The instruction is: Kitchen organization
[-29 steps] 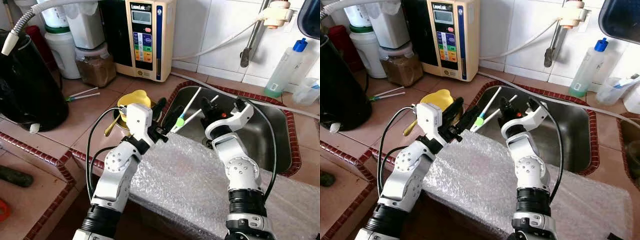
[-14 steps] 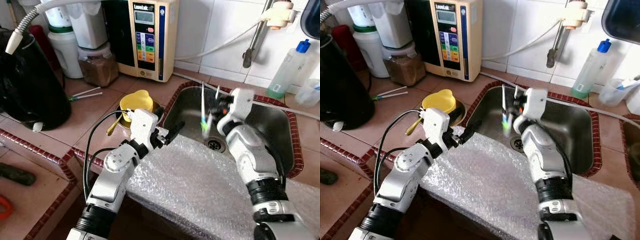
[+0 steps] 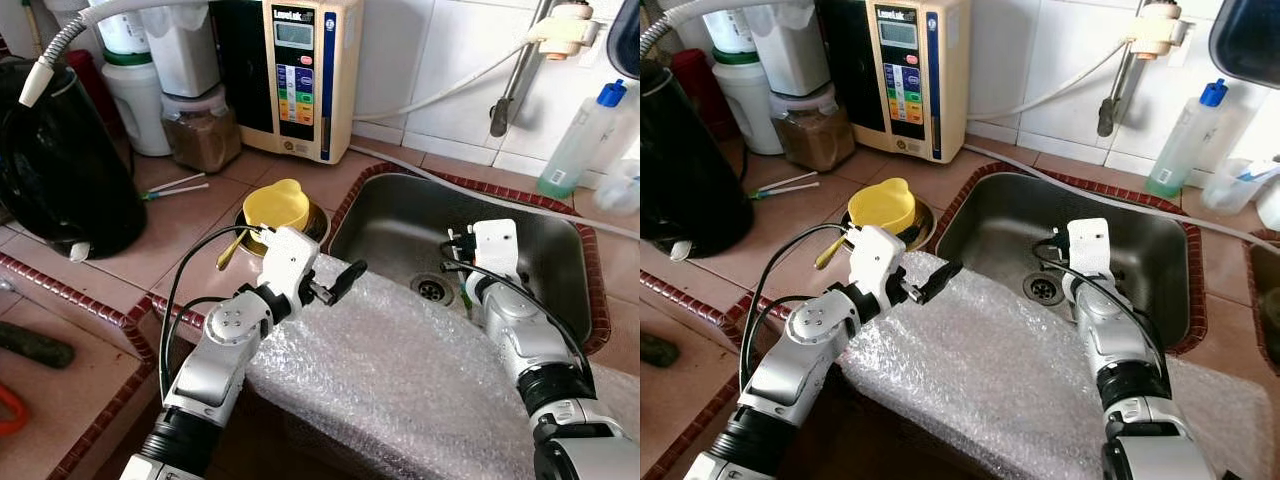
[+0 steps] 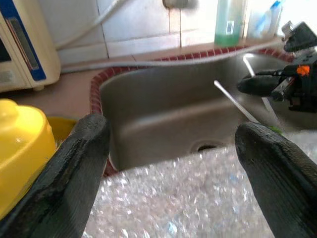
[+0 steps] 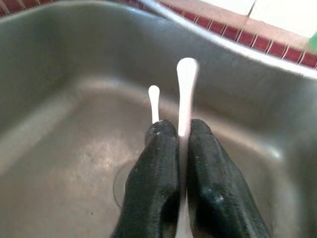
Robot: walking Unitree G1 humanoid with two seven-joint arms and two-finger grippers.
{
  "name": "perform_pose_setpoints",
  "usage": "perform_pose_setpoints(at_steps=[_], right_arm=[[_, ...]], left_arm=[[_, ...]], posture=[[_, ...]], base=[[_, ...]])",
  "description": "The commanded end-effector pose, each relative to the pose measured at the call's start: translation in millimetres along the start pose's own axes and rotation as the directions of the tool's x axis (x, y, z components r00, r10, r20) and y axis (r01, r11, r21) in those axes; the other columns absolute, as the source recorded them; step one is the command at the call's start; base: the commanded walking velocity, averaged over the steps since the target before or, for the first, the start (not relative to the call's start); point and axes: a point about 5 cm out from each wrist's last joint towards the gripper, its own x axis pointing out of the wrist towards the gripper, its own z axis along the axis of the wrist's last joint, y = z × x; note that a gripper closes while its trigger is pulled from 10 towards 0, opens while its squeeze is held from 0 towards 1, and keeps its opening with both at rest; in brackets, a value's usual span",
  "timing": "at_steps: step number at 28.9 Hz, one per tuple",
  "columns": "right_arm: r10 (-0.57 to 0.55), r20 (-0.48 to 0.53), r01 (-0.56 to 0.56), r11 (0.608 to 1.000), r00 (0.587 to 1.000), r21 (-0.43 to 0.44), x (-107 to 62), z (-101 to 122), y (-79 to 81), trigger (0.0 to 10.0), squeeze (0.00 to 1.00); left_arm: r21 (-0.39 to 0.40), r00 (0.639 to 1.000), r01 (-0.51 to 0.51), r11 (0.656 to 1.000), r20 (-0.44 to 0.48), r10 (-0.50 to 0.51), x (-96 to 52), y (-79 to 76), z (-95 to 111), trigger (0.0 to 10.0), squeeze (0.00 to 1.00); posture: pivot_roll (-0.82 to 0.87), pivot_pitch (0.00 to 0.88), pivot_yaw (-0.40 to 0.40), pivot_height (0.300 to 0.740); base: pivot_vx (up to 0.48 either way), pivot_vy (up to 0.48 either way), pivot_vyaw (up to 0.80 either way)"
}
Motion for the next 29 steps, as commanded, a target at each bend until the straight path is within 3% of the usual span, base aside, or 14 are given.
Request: perform_pose_setpoints(at_steps=[1,11,19,20,25,27,29], right_arm=[[0.003,-0.022,-0.003,1.0,1.0,0.023,0.5,-3.3,1.4,10.0,1.0],[0.017,-0.024,-0.016,1.0,1.0,0.021,1.5,-10.2,16.2,10.0,1.0],[0.062,0.014,-0.063,0.995,0.998,0.083,2.3,-4.6,30.4,10.0,1.0],[0.081,0.032,-0.084,0.99,0.996,0.112,2.0,-1.7,34.2,10.0,1.0],[0.124,0.12,-0.131,0.99,0.985,0.052,-2.3,10.1,40.8,10.0,1.0],[0.187,0.184,-0.19,0.982,0.965,-0.001,-10.1,18.0,49.2,10.0,1.0],[0.217,0.237,-0.226,0.974,0.947,0.013,-16.3,24.6,55.2,10.0,1.0]], left_arm=[[0.008,0.999,0.008,1.0,-0.034,-0.008,0.9,-2.6,-5.5,10.0,1.0],[0.023,0.999,0.017,1.0,-0.036,-0.016,0.4,-3.3,-5.7,10.0,1.0],[0.029,0.999,-0.022,0.999,-0.022,0.023,-1.4,-0.4,-4.2,10.0,1.0],[0.04,0.999,-0.038,0.998,-0.017,0.039,-1.1,1.4,-3.3,10.0,1.0],[0.061,0.997,-0.075,0.995,-0.004,0.075,-0.1,6.3,0.1,10.0,1.0],[0.063,0.993,-0.119,0.991,0.007,0.119,1.2,11.7,2.5,10.0,1.0],[0.063,0.987,-0.164,0.985,0.016,0.163,2.1,16.3,4.3,10.0,1.0]], posture=[[0.0,0.0,0.032,0.74],[0.01,0.0,0.033,0.74],[0.02,0.0,0.023,0.74],[0.02,0.0,0.022,0.74],[0.02,0.0,0.018,0.74],[0.02,0.0,0.021,0.74],[0.02,0.0,0.022,0.74]], base=[[0.0,0.0,0.0],[0.0,0.0,0.0],[0.0,0.0,0.0],[0.0,0.0,0.0],[0.0,0.0,0.0],[0.0,0.0,0.0],[0.0,0.0,0.0]])
